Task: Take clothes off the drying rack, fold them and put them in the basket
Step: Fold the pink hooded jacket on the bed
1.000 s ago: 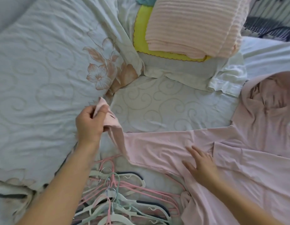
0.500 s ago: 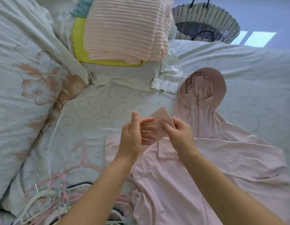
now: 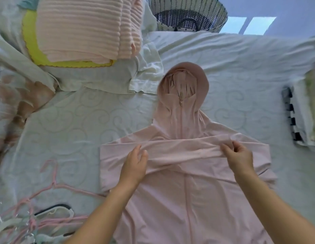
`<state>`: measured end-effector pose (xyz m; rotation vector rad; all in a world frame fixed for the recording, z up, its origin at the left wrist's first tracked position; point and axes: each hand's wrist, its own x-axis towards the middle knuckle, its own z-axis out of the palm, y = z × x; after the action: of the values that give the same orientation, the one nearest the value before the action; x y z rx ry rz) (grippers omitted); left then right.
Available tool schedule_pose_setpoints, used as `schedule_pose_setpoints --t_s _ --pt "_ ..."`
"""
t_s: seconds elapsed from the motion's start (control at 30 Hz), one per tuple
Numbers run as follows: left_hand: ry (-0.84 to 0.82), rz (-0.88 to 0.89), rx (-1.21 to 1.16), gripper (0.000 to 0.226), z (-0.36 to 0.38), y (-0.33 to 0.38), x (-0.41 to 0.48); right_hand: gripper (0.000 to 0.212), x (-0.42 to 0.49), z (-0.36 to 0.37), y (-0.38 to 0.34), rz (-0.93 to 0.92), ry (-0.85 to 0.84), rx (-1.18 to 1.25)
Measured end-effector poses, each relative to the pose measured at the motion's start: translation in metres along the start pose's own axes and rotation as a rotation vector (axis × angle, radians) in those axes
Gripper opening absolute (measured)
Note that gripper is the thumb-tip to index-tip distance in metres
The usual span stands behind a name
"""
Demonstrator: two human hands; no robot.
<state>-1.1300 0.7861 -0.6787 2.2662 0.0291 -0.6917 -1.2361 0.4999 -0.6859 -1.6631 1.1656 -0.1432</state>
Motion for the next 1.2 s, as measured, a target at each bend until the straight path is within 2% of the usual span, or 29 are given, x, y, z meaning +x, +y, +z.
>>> schedule_pose_setpoints --t_s 0.07,0.13,0.3,0.37,0.47,0.5,0.6,0.67,0.73,0.83,0.97,1.07,1.13,1.2 --pt "-0.019 0.024 0.126 0.054 0.009 -0.009 -0.002 0.022 0.011 -0.019 0.014 -0.010 0.079 -0.017" --pt "-0.025 0.050 0.200 0.056 0.016 -0.016 -0.006 0.027 0.021 -0.038 0.022 -0.013 0.156 -0.031" --pt "-0.039 0.094 0.326 0.071 0.031 -0.036 -0.023 0.023 0.037 -0.077 0.039 -0.010 0.211 -0.145" --pt "-0.053 0.116 0.422 0.078 0.036 -0.047 -0.033 0.010 0.035 -0.085 0.043 0.014 0.207 -0.256" --pt "-0.014 0.099 0.532 0.073 0.038 -0.063 -0.053 0.054 0.025 -0.086 0.056 0.012 0.156 -0.434" --pt "0.022 0.089 0.543 0.073 0.037 -0.069 -0.060 0.060 0.018 -0.086 0.063 -0.012 0.139 -0.507" --pt "0.112 -0.024 0.490 0.078 0.032 -0.091 -0.085 0.064 -0.016 -0.088 0.096 -0.068 0.122 -0.616" --pt "0.087 -0.079 0.465 0.083 0.029 -0.102 -0.103 0.065 -0.042 -0.092 0.122 -0.017 0.096 -0.623" --pt "0.054 -0.095 0.434 0.085 0.030 -0.112 -0.118 0.069 -0.067 -0.095 0.143 0.044 0.041 -0.648" --pt "0.044 -0.064 0.388 0.081 0.032 -0.121 -0.134 0.070 -0.096 -0.099 0.159 -0.005 0.033 -0.666" --pt "0.101 -0.236 0.238 0.077 0.031 -0.127 -0.145 0.083 -0.128 -0.108 0.169 0.120 0.131 -0.580" --pt "0.078 -0.300 0.176 0.081 0.030 -0.129 -0.147 0.089 -0.144 -0.113 0.175 0.240 0.147 -0.487" --pt "0.071 -0.308 0.176 0.072 0.027 -0.132 -0.145 0.086 -0.152 -0.110 0.178 0.313 0.128 -0.451" --pt "0.042 -0.297 0.213 0.043 0.023 -0.137 -0.141 0.074 -0.159 -0.107 0.182 0.392 0.094 -0.439"
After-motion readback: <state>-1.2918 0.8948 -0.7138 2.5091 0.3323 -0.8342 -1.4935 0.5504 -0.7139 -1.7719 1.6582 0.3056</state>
